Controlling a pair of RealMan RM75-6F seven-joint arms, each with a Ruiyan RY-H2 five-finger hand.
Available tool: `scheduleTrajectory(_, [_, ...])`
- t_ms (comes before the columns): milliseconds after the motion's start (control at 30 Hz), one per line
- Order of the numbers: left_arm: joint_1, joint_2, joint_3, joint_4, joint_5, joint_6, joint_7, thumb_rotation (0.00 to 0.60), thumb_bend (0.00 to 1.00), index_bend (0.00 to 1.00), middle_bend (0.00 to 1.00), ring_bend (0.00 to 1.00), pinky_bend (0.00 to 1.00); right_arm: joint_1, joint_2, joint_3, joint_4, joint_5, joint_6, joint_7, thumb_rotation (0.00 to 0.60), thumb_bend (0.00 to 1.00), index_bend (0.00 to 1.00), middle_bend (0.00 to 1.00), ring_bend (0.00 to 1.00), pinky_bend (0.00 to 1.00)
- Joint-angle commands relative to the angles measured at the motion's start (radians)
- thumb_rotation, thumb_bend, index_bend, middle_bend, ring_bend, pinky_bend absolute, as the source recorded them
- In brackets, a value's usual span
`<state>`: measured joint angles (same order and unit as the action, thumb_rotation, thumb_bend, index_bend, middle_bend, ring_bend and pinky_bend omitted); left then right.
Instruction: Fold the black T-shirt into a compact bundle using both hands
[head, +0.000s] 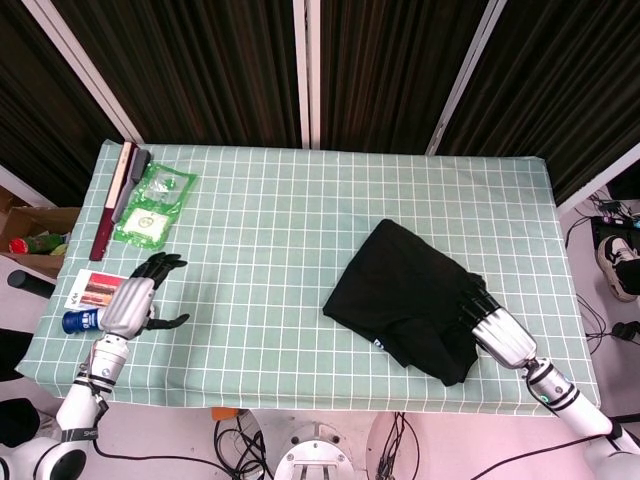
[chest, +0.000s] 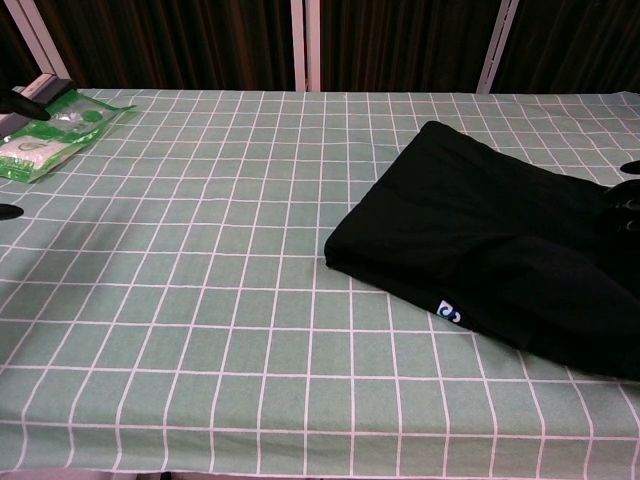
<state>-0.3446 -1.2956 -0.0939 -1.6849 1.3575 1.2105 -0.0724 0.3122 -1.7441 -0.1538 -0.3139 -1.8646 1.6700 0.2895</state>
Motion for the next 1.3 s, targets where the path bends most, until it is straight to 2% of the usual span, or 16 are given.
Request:
scheduleTrajectory(33, [0.0,0.003,-0.001,-0.002,-0.002,0.0,0.0,0.6,0.14,0.2,0.12,0.06,0.15,-0.021,0.052,0.01,-0.024,0.016,0.087,0.012,0.6,0.53,0.52,0.34,0.16,0.13])
scheduleTrajectory(133, [-0.001,0.007,-0.005,-0.006,-0.006,0.001,0.001,0.6,0.14,0.2,0.12,0.06,0.15,-0.031,0.12,0.026,-0.07,0.027,0.179,0.012,0.6,0.53,0.53,0.35,0.16,0.14])
scheduleTrajectory(233, [-0.004,0.009,-0.008,-0.01,-0.007,-0.002,0.004,0.6,0.14,0.2,0.12,0.06,0.15,-0.007,0.183,0.036,-0.136,0.022,0.226,-0.013,0.6,0.54,0.54,0.36,0.17,0.16])
scheduleTrajectory(333, [-0.01,0.011,-0.008,-0.013,-0.006,-0.011,0.009,0.6,0.14,0.2,0.12,0.06,0.15,0.049,0.239,0.04,-0.236,0.004,0.202,-0.071,0.6,0.55,0.54,0.35,0.17,0.17])
scheduleTrajectory(400, [-0.014,0.013,-0.009,-0.015,-0.008,-0.016,0.011,0.6,0.14,0.2,0.12,0.06,0.15,0.097,0.273,0.038,-0.322,-0.011,0.148,-0.114,0.6,0.57,0.54,0.35,0.17,0.17])
scheduleTrajectory(533, [-0.017,0.019,-0.007,-0.018,-0.014,-0.025,0.016,0.6,0.14,0.2,0.12,0.06,0.15,0.231,0.355,0.046,-0.574,-0.042,-0.049,-0.26,0.6,0.57,0.54,0.36,0.17,0.17])
scheduleTrajectory(633, [-0.016,0.023,-0.004,-0.019,-0.015,-0.027,0.017,0.6,0.14,0.2,0.12,0.06,0.15,0.317,0.398,0.062,-0.724,-0.043,-0.206,-0.348,0.6,0.57,0.57,0.36,0.17,0.18])
scheduleTrajectory(733, [-0.012,0.025,0.0,-0.016,-0.018,-0.027,0.012,0.6,0.14,0.2,0.12,0.06,0.15,0.385,0.415,0.087,-0.821,-0.021,-0.345,-0.412,0.6,0.57,0.58,0.36,0.17,0.18])
scheduleTrajectory(867, [-0.01,0.023,0.005,-0.004,-0.021,-0.032,-0.002,0.6,0.14,0.2,0.12,0.06,0.15,0.457,0.398,0.113,-0.872,0.003,-0.491,-0.464,0.6,0.57,0.59,0.36,0.17,0.17])
scheduleTrajectory(967, [-0.008,0.022,0.01,0.005,-0.017,-0.036,-0.012,0.6,0.14,0.2,0.12,0.06,0.15,0.505,0.37,0.127,-0.871,0.01,-0.574,-0.5,0.6,0.57,0.6,0.36,0.17,0.18])
scheduleTrajectory(1167, [-0.007,0.017,0.018,0.02,-0.009,-0.043,-0.037,0.6,0.14,0.2,0.12,0.06,0.15,0.578,0.289,0.147,-0.828,0.017,-0.671,-0.528,0.6,0.57,0.6,0.36,0.17,0.17])
scheduleTrajectory(1300, [-0.003,0.014,0.026,0.027,0.003,-0.041,-0.049,0.6,0.14,0.2,0.12,0.06,0.15,0.602,0.216,0.142,-0.771,0.025,-0.726,-0.56,0.6,0.48,0.54,0.34,0.17,0.14])
